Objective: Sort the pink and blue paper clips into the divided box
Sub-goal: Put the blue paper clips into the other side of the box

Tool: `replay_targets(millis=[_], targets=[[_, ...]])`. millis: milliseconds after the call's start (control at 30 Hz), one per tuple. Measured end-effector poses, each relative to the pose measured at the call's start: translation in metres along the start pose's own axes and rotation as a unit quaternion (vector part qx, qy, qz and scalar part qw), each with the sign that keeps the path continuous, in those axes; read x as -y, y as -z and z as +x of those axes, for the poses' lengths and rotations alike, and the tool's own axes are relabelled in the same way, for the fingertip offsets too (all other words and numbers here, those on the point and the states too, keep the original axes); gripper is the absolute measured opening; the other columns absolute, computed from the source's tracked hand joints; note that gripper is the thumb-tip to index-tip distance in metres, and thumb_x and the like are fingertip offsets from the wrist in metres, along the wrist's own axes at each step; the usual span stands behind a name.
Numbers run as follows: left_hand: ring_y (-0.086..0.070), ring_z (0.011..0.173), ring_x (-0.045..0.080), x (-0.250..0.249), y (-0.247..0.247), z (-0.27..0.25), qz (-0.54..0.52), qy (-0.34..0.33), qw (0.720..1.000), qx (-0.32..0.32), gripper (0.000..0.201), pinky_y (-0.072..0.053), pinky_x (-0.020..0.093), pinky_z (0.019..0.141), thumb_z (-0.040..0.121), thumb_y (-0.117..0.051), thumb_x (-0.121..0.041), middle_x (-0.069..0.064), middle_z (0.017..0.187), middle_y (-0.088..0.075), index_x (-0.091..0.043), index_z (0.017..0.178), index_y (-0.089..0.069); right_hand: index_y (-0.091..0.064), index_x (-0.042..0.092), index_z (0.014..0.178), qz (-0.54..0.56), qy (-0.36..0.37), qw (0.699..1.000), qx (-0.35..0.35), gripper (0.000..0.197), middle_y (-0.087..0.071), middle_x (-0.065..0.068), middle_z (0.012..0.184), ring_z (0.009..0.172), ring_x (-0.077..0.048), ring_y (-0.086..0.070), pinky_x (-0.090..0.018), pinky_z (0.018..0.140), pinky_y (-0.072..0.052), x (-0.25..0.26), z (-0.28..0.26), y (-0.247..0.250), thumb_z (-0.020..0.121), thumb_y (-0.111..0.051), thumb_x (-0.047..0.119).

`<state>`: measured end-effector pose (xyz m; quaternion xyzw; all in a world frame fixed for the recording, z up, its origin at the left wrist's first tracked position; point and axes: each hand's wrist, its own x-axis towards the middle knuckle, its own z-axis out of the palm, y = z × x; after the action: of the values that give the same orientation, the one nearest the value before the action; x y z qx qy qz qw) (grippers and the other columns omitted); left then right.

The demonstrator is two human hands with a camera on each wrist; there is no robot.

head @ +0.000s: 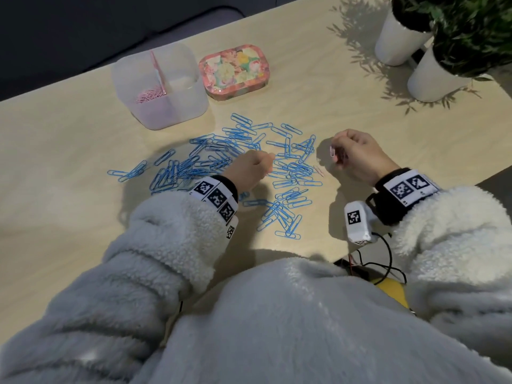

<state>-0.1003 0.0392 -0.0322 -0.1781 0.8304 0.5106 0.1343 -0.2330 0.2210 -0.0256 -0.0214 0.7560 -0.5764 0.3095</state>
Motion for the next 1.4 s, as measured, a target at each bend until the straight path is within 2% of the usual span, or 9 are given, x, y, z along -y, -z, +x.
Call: replay_targets(millis=[233, 400, 567, 667, 800, 900, 1033, 1233, 1400], targets=[[-0.053, 0.079, 0.019, -0.01, -0.031, 0.009, 0.134, -0.036, 0.99, -0.024, 0.026, -0.035, 0.027, 0.07, 0.09, -0.042, -0.034, -0.007, 0.074, -0.059, -0.015, 0.088, -0.06, -0.041, 0.013, 0.061, 0.104, -0.146, 0.982, 0.056, 0.029, -0.039, 0.001, 0.046, 0.031, -0.011, -0.033, -0.017, 0.041, -0.02, -0.012, -0.011, 0.0, 0.088, -0.03, 0.013], [-0.056, 0.09, 0.021, 0.0, -0.025, 0.006, 0.255, -0.031, 0.965, -0.045, 0.015, -0.031, 0.027, 0.072, 0.086, -0.056, -0.032, 0.002, 0.093, -0.063, -0.018, 0.085, -0.057, -0.053, 0.022, 0.061, -0.342, 0.051, 0.938, -0.031, 0.023, -0.05, 0.013, 0.057, 0.06, -0.013, -0.051, -0.027, 0.062, -0.04, -0.038, -0.015, -0.006, 0.076, -0.071, 0.021], [-0.052, 0.079, 0.021, 0.003, 0.016, -0.004, 0.206, 0.004, 0.974, -0.097, 0.027, -0.037, 0.031, 0.073, 0.09, -0.048, -0.044, -0.001, 0.081, -0.056, -0.019, 0.088, -0.055, -0.063, 0.012, 0.071, -0.389, 0.047, 0.92, 0.003, 0.014, -0.061, -0.004, 0.07, 0.076, -0.022, -0.053, -0.027, 0.07, -0.038, -0.036, -0.01, -0.005, 0.084, -0.062, 0.019], [-0.056, 0.096, 0.032, 0.007, 0.07, -0.005, 0.112, 0.011, 0.968, -0.223, 0.025, -0.041, 0.039, 0.086, 0.094, -0.044, -0.017, 0.024, 0.101, -0.061, 0.001, 0.1, -0.06, -0.063, 0.007, 0.076, -0.411, 0.072, 0.909, 0.013, 0.017, -0.061, -0.012, 0.08, 0.076, -0.021, -0.051, -0.026, 0.069, -0.036, -0.027, -0.008, -0.003, 0.088, -0.054, 0.016], [-0.055, 0.107, 0.034, 0.015, 0.152, 0.003, -0.057, 0.085, 0.934, -0.342, 0.031, -0.042, 0.033, 0.087, 0.091, -0.032, -0.009, 0.016, 0.102, -0.061, -0.008, 0.094, -0.062, -0.05, 0.017, 0.062, -0.244, 0.046, 0.968, 0.048, 0.031, -0.054, -0.004, 0.063, 0.045, -0.003, -0.048, -0.011, 0.044, -0.036, 0.0, -0.002, -0.012, 0.09, -0.052, 0.005], [-0.05, 0.069, 0.014, 0.012, 0.192, 0.013, -0.128, 0.151, 0.908, -0.369, 0.032, -0.041, 0.015, 0.055, 0.092, -0.033, -0.012, -0.01, 0.069, -0.045, -0.027, 0.066, -0.042, -0.054, 0.013, 0.071, -0.101, 0.023, 0.991, 0.088, 0.025, -0.061, 0.002, 0.05, 0.032, 0.001, -0.042, -0.01, 0.034, -0.03, 0.028, 0.005, -0.029, 0.089, -0.05, -0.003], [-0.036, 0.05, 0.012, 0.019, 0.209, 0.015, -0.183, 0.183, 0.893, -0.37, 0.027, -0.029, 0.021, 0.048, 0.09, -0.04, -0.012, -0.005, 0.041, -0.047, -0.019, 0.066, -0.047, -0.059, 0.013, 0.077, -0.048, 0.022, 0.991, 0.126, 0.024, -0.056, 0.004, 0.048, 0.035, -0.001, -0.046, -0.01, 0.035, -0.029, 0.07, 0.019, -0.073, 0.091, -0.045, -0.001], [-0.059, 0.088, 0.024, 0.016, 0.208, 0.022, -0.209, 0.169, 0.906, -0.326, 0.046, -0.041, 0.023, 0.066, 0.095, -0.038, -0.027, 0.021, 0.13, -0.053, 0.001, 0.131, -0.044, -0.051, 0.011, 0.074, 0.088, -0.071, 0.972, 0.206, 0.025, -0.053, 0.002, 0.042, 0.035, -0.006, -0.048, -0.016, 0.04, -0.037, 0.13, 0.037, -0.165, 0.092, -0.037, 0.003], [-0.044, 0.097, 0.012, 0.021, 0.205, 0.003, -0.21, 0.11, 0.901, -0.364, 0.041, -0.039, 0.021, 0.074, 0.098, -0.035, -0.029, 0.008, 0.129, -0.05, -0.009, 0.132, -0.045, -0.047, 0.007, 0.068, 0.07, -0.04, 0.973, 0.217, 0.027, -0.036, -0.006, 0.057, 0.043, -0.015, -0.036, -0.017, 0.042, -0.025, 0.163, 0.042, -0.248, 0.087, -0.03, -0.001]])
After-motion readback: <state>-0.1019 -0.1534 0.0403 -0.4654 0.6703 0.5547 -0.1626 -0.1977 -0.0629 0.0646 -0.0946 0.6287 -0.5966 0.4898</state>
